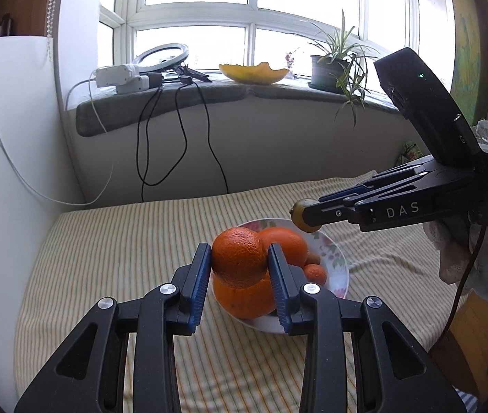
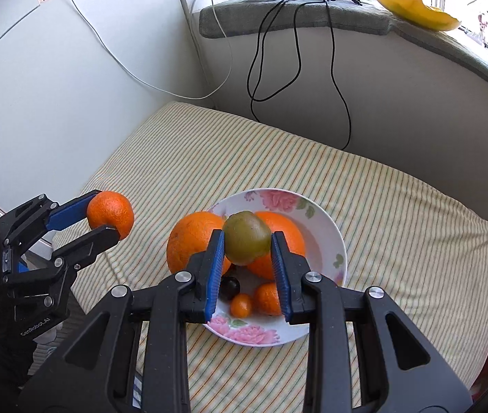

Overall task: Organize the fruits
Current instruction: 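Lower the fruits onto the plate and open both tools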

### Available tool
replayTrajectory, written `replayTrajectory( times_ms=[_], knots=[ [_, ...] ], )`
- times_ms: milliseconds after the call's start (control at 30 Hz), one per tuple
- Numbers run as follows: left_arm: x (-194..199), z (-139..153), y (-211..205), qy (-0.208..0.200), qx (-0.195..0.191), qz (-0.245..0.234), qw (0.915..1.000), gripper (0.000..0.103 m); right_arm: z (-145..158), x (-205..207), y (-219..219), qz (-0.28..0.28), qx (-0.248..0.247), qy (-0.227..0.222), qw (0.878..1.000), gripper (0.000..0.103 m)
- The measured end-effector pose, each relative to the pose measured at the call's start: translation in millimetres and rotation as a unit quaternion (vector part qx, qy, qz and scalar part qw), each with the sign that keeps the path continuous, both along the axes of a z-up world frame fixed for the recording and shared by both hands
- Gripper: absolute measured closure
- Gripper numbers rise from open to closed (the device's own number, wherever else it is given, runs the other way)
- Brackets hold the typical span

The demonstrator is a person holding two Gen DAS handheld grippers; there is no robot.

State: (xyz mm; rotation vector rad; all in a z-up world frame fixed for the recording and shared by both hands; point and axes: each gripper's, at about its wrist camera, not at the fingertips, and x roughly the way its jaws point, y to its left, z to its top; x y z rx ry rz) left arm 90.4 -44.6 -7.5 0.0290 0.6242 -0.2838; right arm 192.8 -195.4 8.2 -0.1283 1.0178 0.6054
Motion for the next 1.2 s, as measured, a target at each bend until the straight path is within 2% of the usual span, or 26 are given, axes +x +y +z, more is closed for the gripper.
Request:
replayTrajectory(
  times_ms=[467,733,1000,1100,1167,1200],
  knots=[
    [-2.4,-21.6,-72.7,0.026,0.014,-0.059,0.9978,0.071,-40.0,17.7,-38.5,-0.038,0.009,0.036,0.999,0.074],
    [2.9,-33.1,-82.9,0.040,0.030,-0.059,0.9970,0.071,-55.0,25.0,-41.8,-0.043,0.018,0.052,0.998,0.074],
    [5.3,-34.3,-84.1,0.040,0.039,-0.049,0.9973,0.070,-56.4,26.5,-42.5,-0.038,0.031,0.056,0.997,0.073],
    [4.7,-34.5,-84.1,0.040,0.040,-0.048,0.9972,0.066,-55.3,24.8,-42.7,-0.036,0.034,0.055,0.997,0.069],
    [3.4,-32.4,-83.6,0.033,0.039,-0.046,0.9977,0.055,-53.5,23.4,-44.1,-0.037,0.039,0.054,0.997,0.062],
    [2.8,-31.2,-83.2,0.030,0.039,-0.045,0.9978,0.055,-52.2,22.5,-44.5,-0.038,0.042,0.051,0.997,0.053]
  ],
)
